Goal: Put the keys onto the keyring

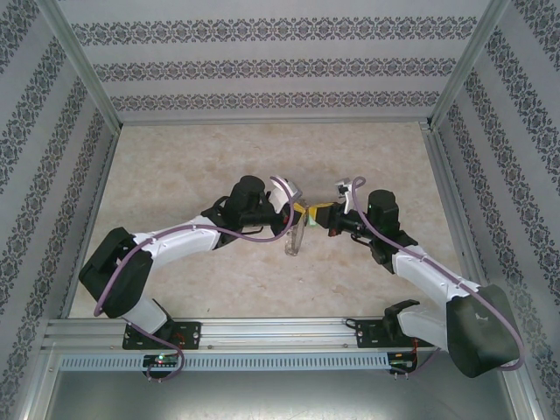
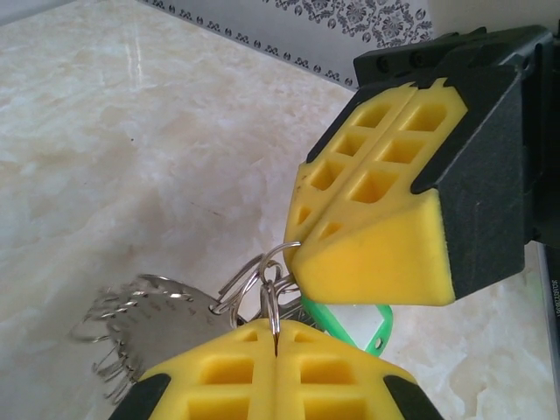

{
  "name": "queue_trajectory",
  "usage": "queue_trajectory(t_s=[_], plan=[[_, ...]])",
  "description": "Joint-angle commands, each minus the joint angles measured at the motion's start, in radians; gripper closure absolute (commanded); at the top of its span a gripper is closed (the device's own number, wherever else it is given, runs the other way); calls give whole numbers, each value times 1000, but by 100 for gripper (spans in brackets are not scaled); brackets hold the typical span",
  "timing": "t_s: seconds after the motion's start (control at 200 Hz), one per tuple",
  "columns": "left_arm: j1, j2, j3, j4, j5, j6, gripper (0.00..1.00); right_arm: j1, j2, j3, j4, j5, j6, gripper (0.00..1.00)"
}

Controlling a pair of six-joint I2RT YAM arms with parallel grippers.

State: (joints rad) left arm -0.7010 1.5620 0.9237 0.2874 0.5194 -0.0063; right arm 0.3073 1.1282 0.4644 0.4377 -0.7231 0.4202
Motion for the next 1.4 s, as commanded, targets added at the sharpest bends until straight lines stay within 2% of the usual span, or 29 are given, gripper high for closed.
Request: queue_trajectory(t_s=[0.0,0.07,0.11,0.18,0.245,0.535,0.844,1.114,1.394], plan=[[-2,-45,26,8,36,22,100,-14,-12,-7,17,21,-3,100],[-2,-45,22,11,38,22,100,-14,-10,-7,17,19,-1,98],[-2,-46,21,14,38,22,100,-13,-9,-9,18,22,-1,87],[-2,-51,17,16,35,24,100,-15,-13,-16,17,23,3,58],[0,-53,15,16,35,28,100,-19,-26,-28,17,27,6,49],[11,-79,29,-24,71,73,100,-79,-115,-48,27,-16,31,46],[63,-119,67,-113,163,124,100,-101,-104,-15,120,-119,81,42],[102,-140,88,-148,233,135,100,-56,-79,20,146,-120,116,43],[107,-136,111,-181,247,154,100,13,-39,79,149,-93,114,46]])
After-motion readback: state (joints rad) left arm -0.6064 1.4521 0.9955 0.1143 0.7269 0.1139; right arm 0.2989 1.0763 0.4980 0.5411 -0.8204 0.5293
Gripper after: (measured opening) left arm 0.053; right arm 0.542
